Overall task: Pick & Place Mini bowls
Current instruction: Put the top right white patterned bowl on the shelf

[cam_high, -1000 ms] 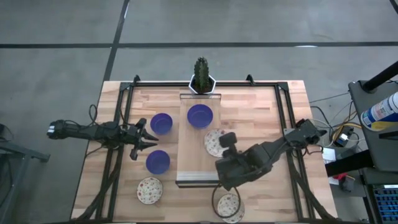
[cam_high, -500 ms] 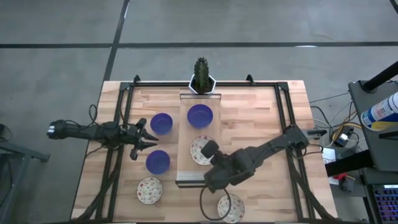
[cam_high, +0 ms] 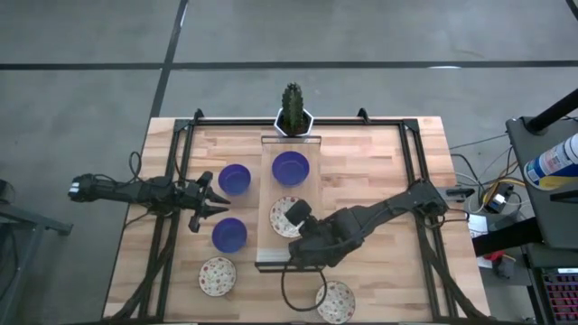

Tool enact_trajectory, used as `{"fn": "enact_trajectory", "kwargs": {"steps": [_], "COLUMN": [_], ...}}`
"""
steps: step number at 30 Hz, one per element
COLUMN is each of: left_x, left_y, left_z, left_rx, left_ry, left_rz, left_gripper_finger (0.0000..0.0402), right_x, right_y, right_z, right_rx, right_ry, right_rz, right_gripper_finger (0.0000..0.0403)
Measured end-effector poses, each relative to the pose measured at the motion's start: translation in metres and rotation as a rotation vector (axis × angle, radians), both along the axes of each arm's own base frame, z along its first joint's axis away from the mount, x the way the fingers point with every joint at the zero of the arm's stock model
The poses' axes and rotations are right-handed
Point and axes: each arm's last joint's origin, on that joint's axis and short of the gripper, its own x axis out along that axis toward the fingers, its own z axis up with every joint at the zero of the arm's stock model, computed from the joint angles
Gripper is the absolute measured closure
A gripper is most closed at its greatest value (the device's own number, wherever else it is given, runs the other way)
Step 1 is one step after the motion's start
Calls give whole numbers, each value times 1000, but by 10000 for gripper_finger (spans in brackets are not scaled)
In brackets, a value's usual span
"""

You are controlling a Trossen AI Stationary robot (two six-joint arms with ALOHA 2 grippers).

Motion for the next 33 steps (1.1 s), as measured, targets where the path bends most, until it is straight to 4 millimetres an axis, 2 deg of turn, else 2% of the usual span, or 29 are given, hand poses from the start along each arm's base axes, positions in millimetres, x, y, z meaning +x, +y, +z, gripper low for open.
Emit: {"fn": "enact_trajectory", "kwargs": {"steps": [10, 33], "left_x": [0, 0], "left_y": [0, 0], "left_z": [0, 0], "left_rx": [0, 0], "left_ry": [0, 0], "left_rz": [0, 0], "left_gripper_finger": [299, 299], "right_x": [1, 1], "right_y": [-1, -1], "right_z": [-18, -18], "right_rx": [-19, -13], "right_ry": [50, 50], "right_rz": [-15, -18], "right_gripper_finger": [394, 394]}}
